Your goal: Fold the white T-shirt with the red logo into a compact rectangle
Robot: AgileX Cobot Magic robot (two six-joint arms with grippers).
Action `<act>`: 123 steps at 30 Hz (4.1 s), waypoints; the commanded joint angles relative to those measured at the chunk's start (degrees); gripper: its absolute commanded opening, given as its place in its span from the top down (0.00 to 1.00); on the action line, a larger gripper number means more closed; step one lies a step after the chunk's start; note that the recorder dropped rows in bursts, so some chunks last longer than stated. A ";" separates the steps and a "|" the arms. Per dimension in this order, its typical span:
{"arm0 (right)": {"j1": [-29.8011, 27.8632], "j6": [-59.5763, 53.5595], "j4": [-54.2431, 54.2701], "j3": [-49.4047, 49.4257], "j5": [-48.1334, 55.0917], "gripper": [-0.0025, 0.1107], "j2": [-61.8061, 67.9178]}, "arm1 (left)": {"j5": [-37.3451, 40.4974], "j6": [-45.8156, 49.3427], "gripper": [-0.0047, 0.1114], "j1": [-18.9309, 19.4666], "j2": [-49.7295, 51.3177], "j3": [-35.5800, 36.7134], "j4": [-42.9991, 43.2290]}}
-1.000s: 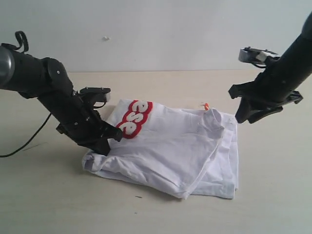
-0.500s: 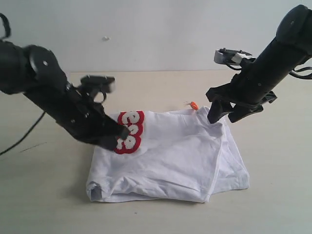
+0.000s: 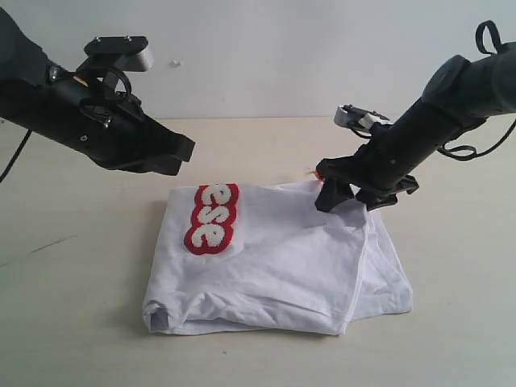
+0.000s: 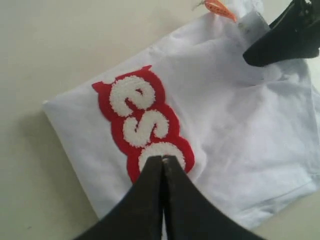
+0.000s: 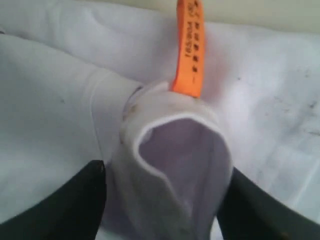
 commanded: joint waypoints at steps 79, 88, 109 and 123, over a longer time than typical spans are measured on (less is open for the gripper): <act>3.72 27.09 -40.71 -3.79 6.80 0.98 -0.68 | -3.85 5.39 0.96 -5.25 6.75 3.53 -3.14; 3.06 29.30 -48.29 -0.85 -4.15 0.98 -2.93 | -2.55 5.48 0.96 -5.25 7.25 3.41 -3.10; 3.05 21.30 -32.13 -4.62 -2.50 0.98 -8.27 | -2.95 5.48 0.96 -5.25 7.25 3.41 -3.10; 3.05 27.08 -43.31 -3.29 -2.89 0.98 0.78 | -3.72 5.62 0.96 -5.25 7.25 3.41 -3.10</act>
